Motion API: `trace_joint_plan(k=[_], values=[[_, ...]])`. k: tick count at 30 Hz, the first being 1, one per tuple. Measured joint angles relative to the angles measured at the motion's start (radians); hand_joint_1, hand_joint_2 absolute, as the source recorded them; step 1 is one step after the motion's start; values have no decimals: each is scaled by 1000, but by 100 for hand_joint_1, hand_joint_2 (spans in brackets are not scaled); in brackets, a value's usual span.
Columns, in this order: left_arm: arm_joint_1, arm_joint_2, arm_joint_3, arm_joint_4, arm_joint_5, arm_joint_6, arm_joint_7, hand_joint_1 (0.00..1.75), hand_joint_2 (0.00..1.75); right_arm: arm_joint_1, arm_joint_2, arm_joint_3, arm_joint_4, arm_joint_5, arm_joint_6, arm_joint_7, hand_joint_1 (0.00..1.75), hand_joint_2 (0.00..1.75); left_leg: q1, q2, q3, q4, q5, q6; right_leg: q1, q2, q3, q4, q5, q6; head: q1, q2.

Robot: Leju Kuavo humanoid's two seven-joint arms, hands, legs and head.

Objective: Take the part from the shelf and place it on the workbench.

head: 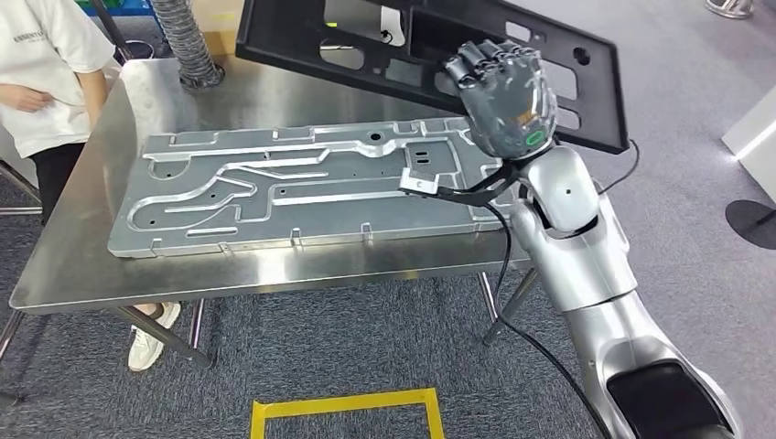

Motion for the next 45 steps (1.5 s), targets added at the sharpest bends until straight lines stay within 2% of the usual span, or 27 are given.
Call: trace_joint_plan(k=[1,2,3,5,6,7,9,11,13,16,17,18,19,21,22,23,27,29,31,32,33,34,36,38,42,44,45], values=[[-1,0,0,0,-1,-1,-1,0,175,-18,8,20,53,4,8,-9,175,175,0,-1,6,0,-6,0,-2,0,-46,61,-8,3,0,0],[-1,0,0,0,-3,-2,-1,0,175,-34,16,41,110,5,12,-18,175,175,0,-2,14,1,-13,-1,-4,0,-79,91,4,5,0,0],[-1,0,0,0,-4,-3,-1,0,175,-46,24,62,162,6,13,-26,175,175,0,-4,24,1,-21,-2,-6,-1,-92,80,38,6,0,0],[0,0,0,0,-4,-4,-2,0,175,-67,38,95,258,-1,9,-39,175,175,0,-9,48,2,-40,-7,-8,-2,-70,-41,145,1,0,0],[0,0,0,0,-3,-4,-2,0,175,-79,45,108,302,-10,5,-47,175,175,-1,-12,56,3,-49,-11,-6,-2,-50,-104,184,-4,0,0],[-1,0,0,0,-1,-4,-2,0,175,-92,53,119,348,-23,3,-58,175,175,-2,-14,60,3,-55,-16,-3,-2,-34,-154,203,-10,0,0],[-1,0,0,0,7,-4,-3,0,175,-113,71,139,440,-55,0,-91,175,175,-2,-15,63,1,-63,-29,5,-1,-20,-186,196,-22,0,0],[0,2,1,0,14,-2,-2,0,175,-119,90,151,518,-87,1,-126,175,175,0,-14,68,0,-71,-40,3,-1,-10,-199,188,-33,0,0],[0,5,2,0,21,2,-3,0,175,-124,110,159,579,-109,2,-149,175,175,1,-9,48,50,-97,-50,-2,-1,6,-211,183,-44,0,0],[0,5,5,0,32,7,-7,0,175,-131,140,173,655,-128,6,-170,175,175,3,-5,-70,247,-159,-60,0,0,25,-215,168,-55,0,0],[1,6,6,0,34,8,-8,0,175,-130,148,177,676,-132,9,-176,175,175,3,-5,-104,287,-157,-62,1,0,31,-214,162,-55,0,0],[3,6,7,0,35,8,-8,0,175,-130,154,180,694,-137,12,-180,175,175,3,-4,-119,289,-134,-64,1,0,39,-212,155,-54,0,0],[5,6,8,0,35,7,-8,0,175,-130,159,183,708,-142,15,-184,175,175,4,-3,-115,251,-92,-64,1,1,48,-210,147,-53,0,0],[8,7,9,0,36,7,-10,0,175,-131,169,187,732,-153,20,-188,175,175,4,-2,-73,121,0,-61,3,2,64,-206,130,-46,0,0],[8,8,10,0,35,7,-11,0,175,-134,174,189,742,-159,20,-189,175,175,3,-2,-53,65,23,-56,5,3,67,-203,123,-42,0,0],[8,8,10,0,35,6,-13,0,175,-135,177,190,751,-163,20,-190,175,175,3,-2,-42,35,30,-50,7,4,66,-201,120,-37,0,0],[13,7,10,0,35,5,-22,0,175,-136,181,195,773,-168,15,-185,175,175,2,-2,-35,16,15,-24,7,3,55,-187,106,-18,0,0],[11,7,10,0,35,5,-24,0,175,-140,182,199,786,-167,9,-178,175,175,4,-2,-28,11,12,-13,4,2,18,-108,67,-7,0,0],[8,8,10,0,34,4,-27,0,175,-142,182,204,803,-163,6,-167,175,175,3,-2,-23,12,8,-6,2,2,-59,30,17,-3,0,0],[7,8,10,0,34,4,-28,0,175,-141,182,206,812,-161,6,-162,175,175,2,-2,-20,12,6,-4,2,2,-91,81,8,-3,0,0],[7,8,10,0,33,4,-28,0,175,-138,182,209,821,-158,8,-156,175,175,1,-3,-17,12,3,-3,2,2,-109,99,17,-4,0,0],[7,8,10,0,33,4,-29,0,175,-136,182,211,829,-154,10,-150,175,175,-1,-3,-14,13,1,-3,2,2,-108,79,43,-8,0,0],[7,6,10,0,33,3,-32,0,175,-136,182,215,844,-147,13,-142,175,175,-4,-4,-6,13,-5,-5,8,2,-59,-54,126,-25,0,0],[5,2,10,1,34,1,-37,0,175,-138,182,219,855,-140,18,-133,175,175,-6,-4,-4,14,-9,-10,17,0,-13,-167,174,-40,0,0],[4,0,10,2,37,-4,-49,0,175,-134,179,234,879,-111,47,-98,175,175,-6,-3,-1,12,-15,-30,18,0,4,-205,178,-48,0,0],[3,0,10,2,40,-13,-60,0,175,-125,176,240,892,-104,58,-83,175,175,-6,-1,-17,57,-47,-40,9,-1,15,-218,182,-53,0,0],[3,0,11,2,41,-17,-65,0,175,-120,175,242,898,-103,61,-78,175,175,-3,-1,-40,112,-77,-45,8,-1,18,-222,183,-54,0,0]])
